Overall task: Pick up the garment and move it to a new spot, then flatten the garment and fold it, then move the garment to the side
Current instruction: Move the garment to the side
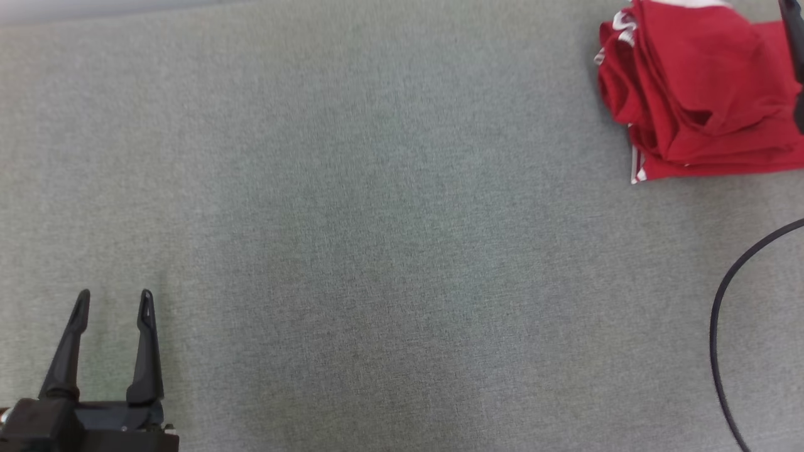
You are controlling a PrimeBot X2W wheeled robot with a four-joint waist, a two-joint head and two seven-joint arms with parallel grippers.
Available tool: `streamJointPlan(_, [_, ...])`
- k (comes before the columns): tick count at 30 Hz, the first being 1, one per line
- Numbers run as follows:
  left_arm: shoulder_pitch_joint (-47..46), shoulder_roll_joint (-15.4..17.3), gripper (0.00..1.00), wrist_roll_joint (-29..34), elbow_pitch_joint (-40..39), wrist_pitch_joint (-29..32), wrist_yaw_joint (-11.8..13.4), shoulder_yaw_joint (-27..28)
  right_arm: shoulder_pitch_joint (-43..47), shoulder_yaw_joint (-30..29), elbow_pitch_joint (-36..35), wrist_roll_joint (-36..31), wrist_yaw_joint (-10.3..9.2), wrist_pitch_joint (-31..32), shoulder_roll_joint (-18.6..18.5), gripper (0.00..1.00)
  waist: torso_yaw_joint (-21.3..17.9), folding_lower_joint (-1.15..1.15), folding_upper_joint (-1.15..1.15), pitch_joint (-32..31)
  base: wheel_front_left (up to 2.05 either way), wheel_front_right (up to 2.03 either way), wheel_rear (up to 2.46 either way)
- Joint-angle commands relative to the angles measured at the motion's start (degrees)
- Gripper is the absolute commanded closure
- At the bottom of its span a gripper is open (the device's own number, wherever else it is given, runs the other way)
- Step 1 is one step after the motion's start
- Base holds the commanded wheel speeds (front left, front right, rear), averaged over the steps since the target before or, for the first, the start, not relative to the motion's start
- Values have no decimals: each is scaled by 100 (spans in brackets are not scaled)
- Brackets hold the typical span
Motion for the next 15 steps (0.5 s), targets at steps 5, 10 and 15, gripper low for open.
streamJointPlan(5, [166,-107,0,-65,111,-21,50,25,409,-440,137,386,-1,-395,473,0,-1,0,0,-505,0,0,0])
streamJointPlan(10, [289,-206,0,-93,192,-22,65,24,724,-849,42,401,-1,-469,801,0,25,0,0,-878,0,0,0])
streamJointPlan(15, [398,-290,0,-107,248,-22,60,48,1223,-1893,-322,12,-1,-462,1022,0,73,0,0,-1166,0,0,0])
